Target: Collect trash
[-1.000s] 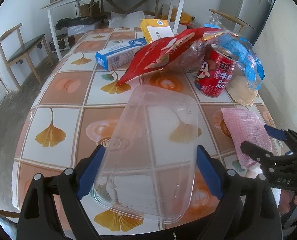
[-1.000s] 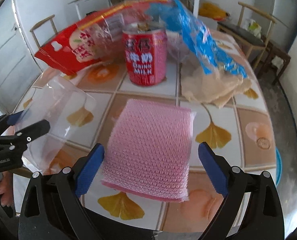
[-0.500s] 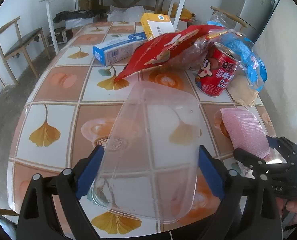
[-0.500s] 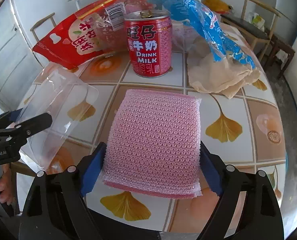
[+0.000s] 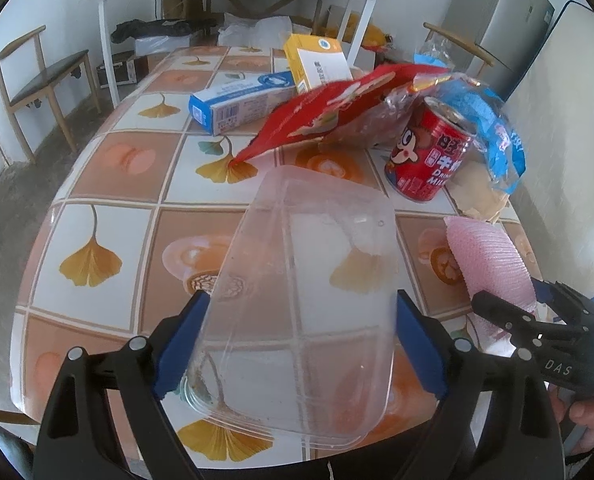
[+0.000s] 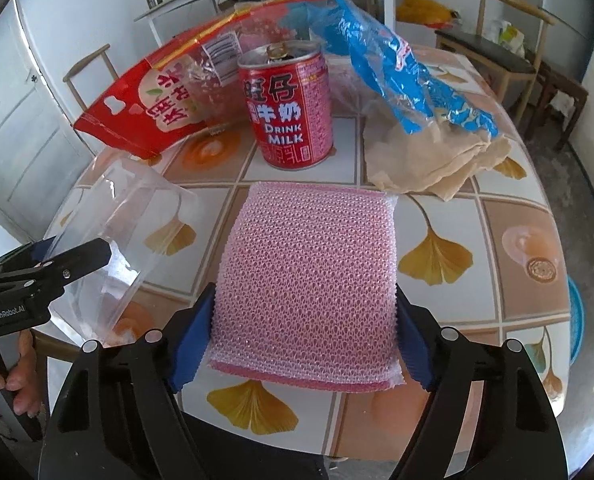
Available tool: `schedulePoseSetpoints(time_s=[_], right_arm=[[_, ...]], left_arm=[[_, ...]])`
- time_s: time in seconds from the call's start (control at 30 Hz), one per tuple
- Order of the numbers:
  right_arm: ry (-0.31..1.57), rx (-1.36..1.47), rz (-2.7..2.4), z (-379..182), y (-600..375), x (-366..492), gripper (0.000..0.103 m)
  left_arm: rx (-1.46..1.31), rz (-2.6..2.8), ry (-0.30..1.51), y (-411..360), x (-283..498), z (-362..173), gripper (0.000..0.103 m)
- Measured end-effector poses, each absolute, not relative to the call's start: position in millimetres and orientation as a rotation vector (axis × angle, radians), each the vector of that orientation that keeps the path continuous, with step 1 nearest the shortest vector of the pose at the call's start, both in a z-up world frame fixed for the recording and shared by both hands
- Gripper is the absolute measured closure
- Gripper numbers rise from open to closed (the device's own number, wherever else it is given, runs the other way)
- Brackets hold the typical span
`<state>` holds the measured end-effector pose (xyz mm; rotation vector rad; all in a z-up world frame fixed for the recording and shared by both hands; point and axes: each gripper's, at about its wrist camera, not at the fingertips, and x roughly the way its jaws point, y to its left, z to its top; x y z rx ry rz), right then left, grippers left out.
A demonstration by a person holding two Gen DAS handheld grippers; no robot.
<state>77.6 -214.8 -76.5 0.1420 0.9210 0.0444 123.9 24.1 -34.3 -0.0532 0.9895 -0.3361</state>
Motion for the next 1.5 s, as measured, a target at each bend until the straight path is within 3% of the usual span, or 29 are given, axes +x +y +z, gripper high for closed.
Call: schedulePoseSetpoints(time_s=[0.47, 0.93, 1.2, 1.5], right_arm=[[0.834, 0.174, 0.128, -51.0, -210.2, 59.8, 0.028], [0.647, 0.240, 0.223, -1.2, -242.6, -11.3, 0.028], [0.580, 0.374, -0.052, 2.8, -336.6, -76.2, 0.028], [0.639, 0.721, -0.367, -62.6, -476.7, -133.1, 0.027]], left_arm=[[-0.064, -0.317, 0.914, 30.2, 103.4, -1.0, 0.015], [-0.062, -0.505, 0.733, -8.2, 62.8, 81.4, 0.015], [0.001, -0.816, 0.763, -112.4, 71.9, 100.3, 0.015], [0.158, -1.093, 1.022, -294.6, 96.9, 53.5, 0.015]])
